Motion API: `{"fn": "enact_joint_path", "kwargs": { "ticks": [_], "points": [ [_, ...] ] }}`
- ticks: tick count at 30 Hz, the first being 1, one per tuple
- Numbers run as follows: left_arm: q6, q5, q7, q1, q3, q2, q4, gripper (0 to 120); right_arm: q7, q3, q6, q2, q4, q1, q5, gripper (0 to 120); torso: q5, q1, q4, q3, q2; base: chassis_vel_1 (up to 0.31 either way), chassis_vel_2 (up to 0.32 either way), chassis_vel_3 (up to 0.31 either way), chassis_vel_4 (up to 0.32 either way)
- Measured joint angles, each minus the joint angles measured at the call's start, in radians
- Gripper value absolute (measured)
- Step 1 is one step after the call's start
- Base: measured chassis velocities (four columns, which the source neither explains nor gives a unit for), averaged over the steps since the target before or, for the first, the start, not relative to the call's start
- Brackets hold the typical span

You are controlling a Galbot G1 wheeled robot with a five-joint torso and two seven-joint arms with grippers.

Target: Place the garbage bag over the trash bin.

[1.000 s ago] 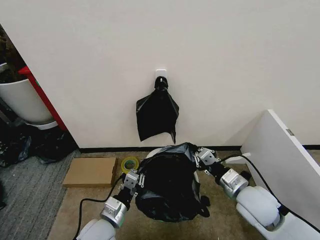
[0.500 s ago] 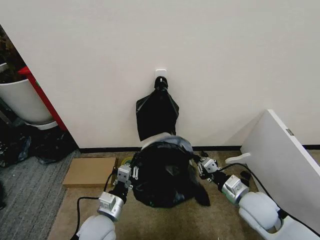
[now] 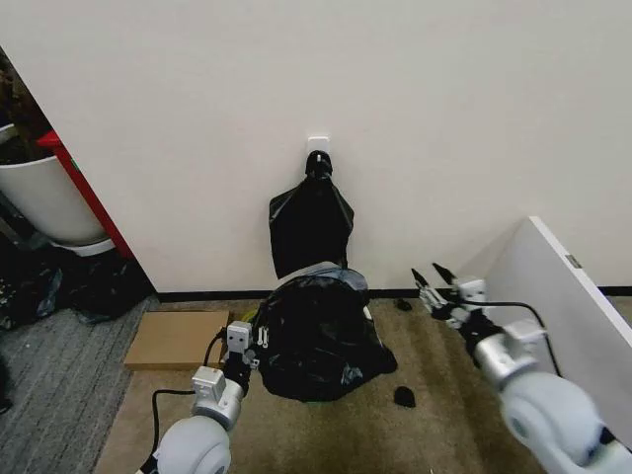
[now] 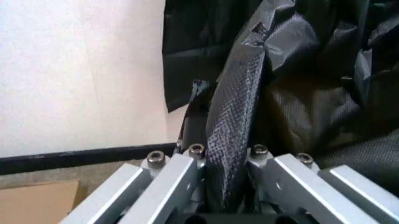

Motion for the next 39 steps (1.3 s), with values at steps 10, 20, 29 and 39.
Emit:
{"fn": "enact_joint_path", "kwargs": {
  "ticks": [10,20,29,39],
  "points": [
    [0.004,0.003,0.004,0.023,0.000,-0.009,-0.013,1,-0.033,-0.142,-0.085,0.031,0.063,-0.010,-0.078,98,0.0002,0.000,0.0005,0.000,0.000,0.000,0.000,0.000,0.000],
    [0.000,0.006,0.003,0.015,0.008,0.009,-0.018,1,-0.038,-0.154,-0.069,0.020,0.029,0.018,-0.101,78,0.0003,0.000,0.0005,0.000,0.000,0.000,0.000,0.000,0.000],
    [0.001,0.005,0.004,0.012,0.014,0.009,-0.018,1,-0.040,-0.174,-0.068,0.021,0.009,0.022,-0.111,44,0.0004,0.000,0.0005,0.000,0.000,0.000,0.000,0.000,0.000],
    [0.004,0.001,0.003,0.003,0.016,-0.002,-0.005,1,-0.045,-0.174,-0.046,0.013,-0.015,0.029,-0.120,5,0.0003,0.000,0.0004,0.000,0.000,0.000,0.000,0.000,0.000]
  ]
}}
